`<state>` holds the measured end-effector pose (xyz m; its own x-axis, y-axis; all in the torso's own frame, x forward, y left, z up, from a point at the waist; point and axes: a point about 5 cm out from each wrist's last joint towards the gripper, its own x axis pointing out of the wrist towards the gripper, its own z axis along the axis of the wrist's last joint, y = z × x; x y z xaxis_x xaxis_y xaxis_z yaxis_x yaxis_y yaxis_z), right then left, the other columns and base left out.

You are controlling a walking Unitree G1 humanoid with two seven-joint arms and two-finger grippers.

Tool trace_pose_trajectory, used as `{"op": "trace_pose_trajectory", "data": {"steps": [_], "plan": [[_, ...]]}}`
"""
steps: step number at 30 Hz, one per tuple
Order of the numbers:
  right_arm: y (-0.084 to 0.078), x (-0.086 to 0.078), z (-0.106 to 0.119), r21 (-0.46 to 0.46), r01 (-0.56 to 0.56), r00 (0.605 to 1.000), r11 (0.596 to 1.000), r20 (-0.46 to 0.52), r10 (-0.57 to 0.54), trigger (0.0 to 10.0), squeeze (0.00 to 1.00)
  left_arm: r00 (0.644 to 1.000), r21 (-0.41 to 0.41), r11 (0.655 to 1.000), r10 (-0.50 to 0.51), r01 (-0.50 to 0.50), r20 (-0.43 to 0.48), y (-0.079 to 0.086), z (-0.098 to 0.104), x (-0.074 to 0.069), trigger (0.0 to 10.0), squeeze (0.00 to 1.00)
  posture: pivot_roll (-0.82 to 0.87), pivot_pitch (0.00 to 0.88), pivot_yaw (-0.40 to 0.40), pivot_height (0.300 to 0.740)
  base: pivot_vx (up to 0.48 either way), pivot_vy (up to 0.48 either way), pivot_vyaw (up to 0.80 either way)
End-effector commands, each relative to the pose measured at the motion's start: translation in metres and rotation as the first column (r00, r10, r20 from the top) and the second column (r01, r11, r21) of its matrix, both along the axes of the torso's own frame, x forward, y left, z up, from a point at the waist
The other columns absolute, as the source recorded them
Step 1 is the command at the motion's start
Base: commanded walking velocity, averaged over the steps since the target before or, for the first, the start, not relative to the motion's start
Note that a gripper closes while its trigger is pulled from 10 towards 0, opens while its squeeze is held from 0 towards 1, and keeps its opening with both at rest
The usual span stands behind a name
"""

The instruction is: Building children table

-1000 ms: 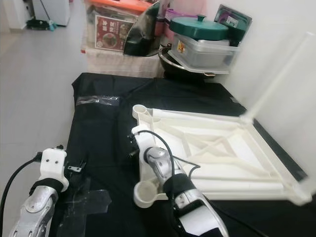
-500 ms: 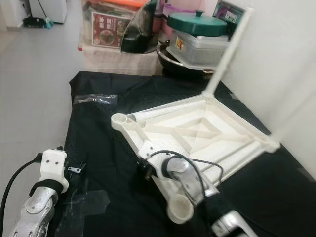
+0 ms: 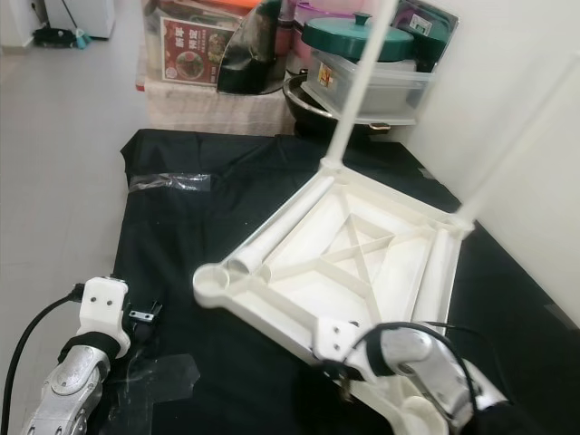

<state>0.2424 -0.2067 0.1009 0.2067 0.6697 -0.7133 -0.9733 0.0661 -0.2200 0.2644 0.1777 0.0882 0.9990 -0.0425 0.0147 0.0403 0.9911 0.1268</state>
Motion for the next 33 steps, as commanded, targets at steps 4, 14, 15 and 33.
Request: {"op": "trace_pose_trajectory", "data": {"steps": [4, 14, 15, 33], "plan": [[-0.011, -0.014, -0.006, -0.078, -0.207, 0.978, 0.975, -0.044, 0.204, 0.0, 0.00, 1.000, 0.000, 1.000, -0.014, 0.014, -0.019, -0.002, -0.004, 0.000, 10.0, 0.00, 0.08, 0.000, -0.140, 0.740, 0.000, 0.000, 0.00], [-0.039, 0.008, 0.001, -0.244, -0.245, 0.965, 0.938, 0.029, 0.259, 0.0, 0.00, 1.000, 0.012, 1.000, -0.016, 0.016, -0.020, 0.001, -0.004, 0.001, 10.0, 0.00, 0.09, 0.000, -0.139, 0.740, 0.000, 0.000, 0.00], [-0.039, 0.009, 0.002, -0.253, -0.255, 0.962, 0.933, 0.034, 0.272, 0.0, 0.00, 1.000, 0.014, 1.000, -0.015, 0.016, -0.020, 0.002, -0.004, 0.001, 10.0, 0.00, 0.10, 0.000, -0.138, 0.740, 0.000, 0.000, 0.00], [-0.042, 0.016, 0.015, -0.236, -0.287, 0.954, 0.928, 0.021, 0.301, 10.0, 0.00, 0.999, 0.017, 0.999, -0.027, 0.028, -0.022, 0.001, -0.005, 0.002, 10.0, 0.00, 0.08, 0.000, -0.130, 0.740, 0.000, 0.000, 0.00]]}}
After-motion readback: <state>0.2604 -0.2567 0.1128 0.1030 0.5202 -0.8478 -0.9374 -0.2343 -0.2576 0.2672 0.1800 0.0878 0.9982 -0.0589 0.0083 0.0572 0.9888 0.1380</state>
